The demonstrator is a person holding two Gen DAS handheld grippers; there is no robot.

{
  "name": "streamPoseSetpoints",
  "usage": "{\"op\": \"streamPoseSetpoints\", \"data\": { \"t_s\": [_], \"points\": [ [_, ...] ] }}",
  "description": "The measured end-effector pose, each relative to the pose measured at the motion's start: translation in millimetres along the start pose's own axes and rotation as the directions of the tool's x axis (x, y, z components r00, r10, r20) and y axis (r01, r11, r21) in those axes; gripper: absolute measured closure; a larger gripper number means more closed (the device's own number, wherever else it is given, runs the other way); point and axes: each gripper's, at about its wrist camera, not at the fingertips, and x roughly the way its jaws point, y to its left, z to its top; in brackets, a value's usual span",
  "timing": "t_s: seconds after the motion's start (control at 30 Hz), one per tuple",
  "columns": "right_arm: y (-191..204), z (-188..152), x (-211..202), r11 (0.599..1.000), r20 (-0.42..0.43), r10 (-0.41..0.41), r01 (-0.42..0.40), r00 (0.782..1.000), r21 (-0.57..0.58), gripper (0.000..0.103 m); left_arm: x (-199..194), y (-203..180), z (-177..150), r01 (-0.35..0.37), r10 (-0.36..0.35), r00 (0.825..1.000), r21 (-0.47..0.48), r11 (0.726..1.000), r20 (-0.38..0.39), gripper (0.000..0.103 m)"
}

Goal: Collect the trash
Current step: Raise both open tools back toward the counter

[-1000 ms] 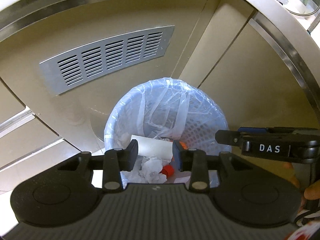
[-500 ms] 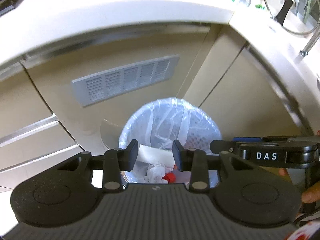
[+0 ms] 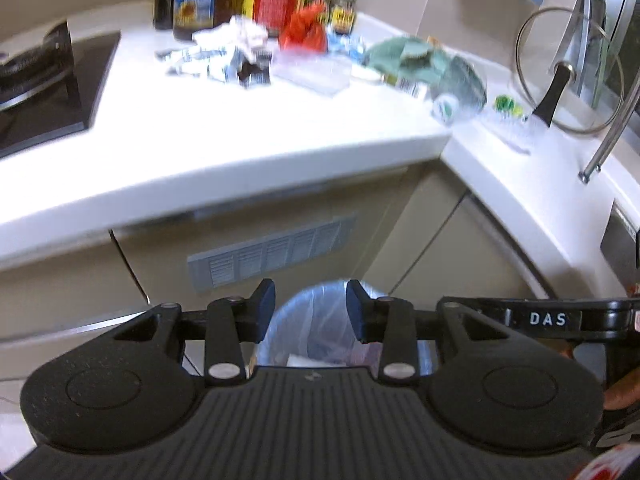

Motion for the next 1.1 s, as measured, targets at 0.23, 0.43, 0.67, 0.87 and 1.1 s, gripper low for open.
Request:
{"op": "streamPoseSetpoints", "data": {
  "t_s": [0.23, 0.43, 0.67, 0.87, 1.1],
  "points": [
    [1, 16, -19, 1.000, 0.072, 0.001, -0.002, 0.997, 0.011, 0.043, -8, 7, 28, -0.007, 0.007, 0.998, 0.000, 1.000, 0.063, 0.064],
    [5, 30, -23, 1.000, 0.123, -0.001, 0.001, 0.992, 0.002, 0.043, -3, 18, 55, -0.027, 0.027, 0.994, 0.001, 1.000, 0.104, 0.055],
    [12, 54, -16, 1.000, 0.176, -0.013, 0.011, 0.984, 0.013, 0.042, 11, 29, 89, -0.041, 0.036, 0.989, 0.031, 0.999, 0.146, 0.051],
    [15, 78, -13, 0.999, 0.227, -0.038, 0.030, 0.973, 0.039, 0.042, 29, 39, 126, -0.047, 0.042, 0.983, 0.026, 0.999, 0.180, 0.044],
    [12, 99, -14, 0.994, 0.275, -0.091, 0.070, 0.957, 0.086, 0.040, 59, 48, 164, -0.086, 0.082, 0.975, 0.010, 0.996, 0.206, 0.025]
  ]
}}
